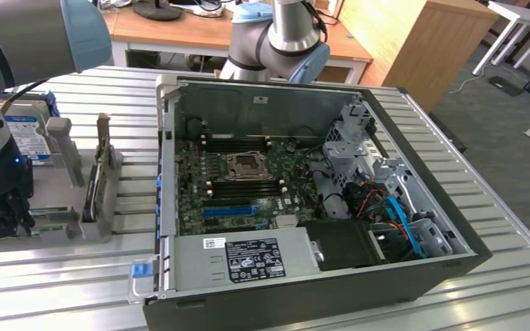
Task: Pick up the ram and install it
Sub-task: 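Pick up the ram and move it above insertion slot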
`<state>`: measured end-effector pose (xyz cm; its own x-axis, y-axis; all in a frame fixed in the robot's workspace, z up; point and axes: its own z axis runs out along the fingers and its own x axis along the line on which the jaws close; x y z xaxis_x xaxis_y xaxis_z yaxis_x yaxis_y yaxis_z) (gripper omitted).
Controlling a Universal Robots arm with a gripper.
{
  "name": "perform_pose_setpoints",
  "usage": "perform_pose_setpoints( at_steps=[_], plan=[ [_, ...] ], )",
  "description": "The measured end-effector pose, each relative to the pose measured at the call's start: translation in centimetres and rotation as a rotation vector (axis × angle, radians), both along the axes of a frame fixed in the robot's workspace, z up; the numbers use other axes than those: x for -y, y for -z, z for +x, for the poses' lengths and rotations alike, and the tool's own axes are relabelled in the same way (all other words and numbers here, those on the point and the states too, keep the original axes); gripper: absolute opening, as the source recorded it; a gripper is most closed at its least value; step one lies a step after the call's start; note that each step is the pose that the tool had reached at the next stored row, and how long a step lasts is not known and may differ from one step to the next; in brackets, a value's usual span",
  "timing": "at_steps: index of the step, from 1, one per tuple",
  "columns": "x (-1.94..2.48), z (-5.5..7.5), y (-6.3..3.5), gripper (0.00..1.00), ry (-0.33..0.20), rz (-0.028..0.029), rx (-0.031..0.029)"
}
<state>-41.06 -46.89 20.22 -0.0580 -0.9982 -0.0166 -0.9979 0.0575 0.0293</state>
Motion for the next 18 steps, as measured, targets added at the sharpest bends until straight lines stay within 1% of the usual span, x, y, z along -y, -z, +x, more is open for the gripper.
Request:
perform_pose_setpoints(
  at_steps=[14, 18],
  plan=[
    [0.05, 0.01, 0.0, 0.21, 0.0, -0.0001, 0.0],
    [0.05, 0.21, 0.01, 0.21, 0.0, 0.0002, 0.0001]
  ],
)
